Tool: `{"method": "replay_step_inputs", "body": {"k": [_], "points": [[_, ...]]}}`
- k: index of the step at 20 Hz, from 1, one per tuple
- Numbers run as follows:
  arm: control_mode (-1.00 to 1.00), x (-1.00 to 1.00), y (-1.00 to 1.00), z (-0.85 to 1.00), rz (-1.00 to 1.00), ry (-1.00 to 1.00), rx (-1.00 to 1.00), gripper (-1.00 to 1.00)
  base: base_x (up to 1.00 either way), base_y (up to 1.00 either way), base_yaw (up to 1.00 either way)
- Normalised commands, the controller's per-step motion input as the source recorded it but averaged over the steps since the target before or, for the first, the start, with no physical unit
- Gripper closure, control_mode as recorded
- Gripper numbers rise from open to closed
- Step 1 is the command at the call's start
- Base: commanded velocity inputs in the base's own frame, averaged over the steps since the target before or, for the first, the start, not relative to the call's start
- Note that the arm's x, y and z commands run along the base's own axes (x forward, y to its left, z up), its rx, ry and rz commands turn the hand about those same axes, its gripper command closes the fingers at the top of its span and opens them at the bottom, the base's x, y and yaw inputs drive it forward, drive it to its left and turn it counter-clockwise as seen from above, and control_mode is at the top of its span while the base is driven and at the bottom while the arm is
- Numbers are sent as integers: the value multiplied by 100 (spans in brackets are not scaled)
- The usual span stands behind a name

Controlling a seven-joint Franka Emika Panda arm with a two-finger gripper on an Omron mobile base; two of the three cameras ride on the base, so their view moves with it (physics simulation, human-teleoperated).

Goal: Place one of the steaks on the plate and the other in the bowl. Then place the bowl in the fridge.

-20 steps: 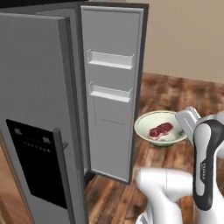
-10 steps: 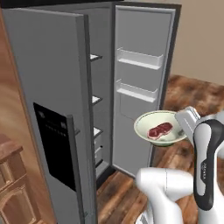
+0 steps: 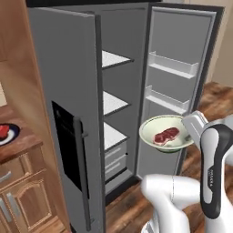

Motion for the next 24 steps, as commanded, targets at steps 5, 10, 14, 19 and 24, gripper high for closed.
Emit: {"method": "replay_step_inputs", "body": {"k": [5,10,14,19,24], "points": [[100,0,0,0,0,0,0,100,34,-50,21],[100,0,0,0,0,0,0,100,14,-3,9],[100,0,0,0,0,0,0,100,29,2,9],[100,0,0,0,0,0,0,100,53,-3,12],[100,0,0,0,0,0,0,100,56,0,12]]}}
